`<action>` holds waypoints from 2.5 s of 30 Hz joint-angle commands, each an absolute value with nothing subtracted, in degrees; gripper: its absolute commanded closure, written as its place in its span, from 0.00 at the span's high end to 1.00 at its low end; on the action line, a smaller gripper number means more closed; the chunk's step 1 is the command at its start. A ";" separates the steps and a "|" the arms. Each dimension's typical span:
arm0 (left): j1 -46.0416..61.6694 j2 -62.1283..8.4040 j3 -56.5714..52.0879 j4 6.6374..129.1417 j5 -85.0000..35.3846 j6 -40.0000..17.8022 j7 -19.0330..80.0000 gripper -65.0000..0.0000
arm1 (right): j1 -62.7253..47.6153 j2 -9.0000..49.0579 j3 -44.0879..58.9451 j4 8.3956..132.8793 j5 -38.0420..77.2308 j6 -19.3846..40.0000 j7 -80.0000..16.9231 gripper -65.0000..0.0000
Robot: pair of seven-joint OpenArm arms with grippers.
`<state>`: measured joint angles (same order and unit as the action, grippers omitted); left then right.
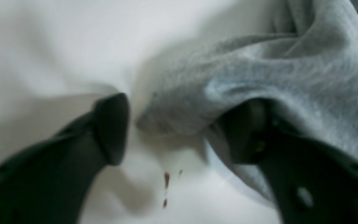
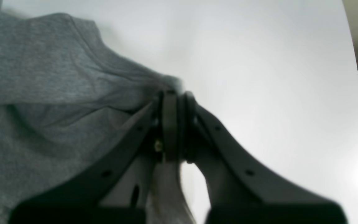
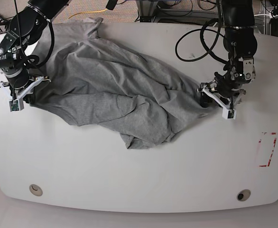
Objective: Fold the T-shirt properly
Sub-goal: 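Lower the left gripper and grasp another edge of the shirt, then lift and stretch the shirt between both grippers, then lay it flat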
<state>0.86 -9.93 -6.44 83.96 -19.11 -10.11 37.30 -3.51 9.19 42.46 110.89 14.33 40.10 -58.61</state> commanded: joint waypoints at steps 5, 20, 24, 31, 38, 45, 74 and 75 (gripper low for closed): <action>-2.95 -10.51 -1.98 78.55 -19.38 -15.87 36.09 0.30 | -2.68 10.15 42.68 111.87 14.99 40.00 -57.54 0.00; -3.30 -15.43 -2.51 98.86 -19.38 -15.96 37.85 0.00 | 3.82 12.53 40.04 111.78 14.90 40.00 -58.15 0.00; -6.37 -18.15 -4.18 105.36 -19.38 -16.48 42.07 0.00 | 7.08 15.43 38.02 111.78 14.90 40.00 -58.51 0.00; -13.76 -22.11 -6.99 110.37 -19.38 -19.65 46.99 0.00 | 14.46 16.40 35.74 111.87 10.33 40.00 -59.47 0.00; -22.64 -22.46 -8.04 110.20 -19.30 -22.64 54.29 0.00 | 20.79 16.40 35.65 109.58 6.90 40.00 -59.65 0.00; -23.60 -22.20 -8.13 103.25 -19.30 -22.81 54.81 0.00 | 21.41 15.96 35.03 103.78 6.90 40.00 -59.65 0.00; 18.15 -22.20 -20.88 103.52 -19.30 -29.49 54.55 0.00 | 0.31 13.67 38.55 102.29 6.90 40.00 -59.47 0.00; 18.86 -22.20 -21.58 103.52 -19.30 -29.85 54.55 0.00 | 0.22 13.41 39.52 101.67 6.90 40.00 -59.47 0.00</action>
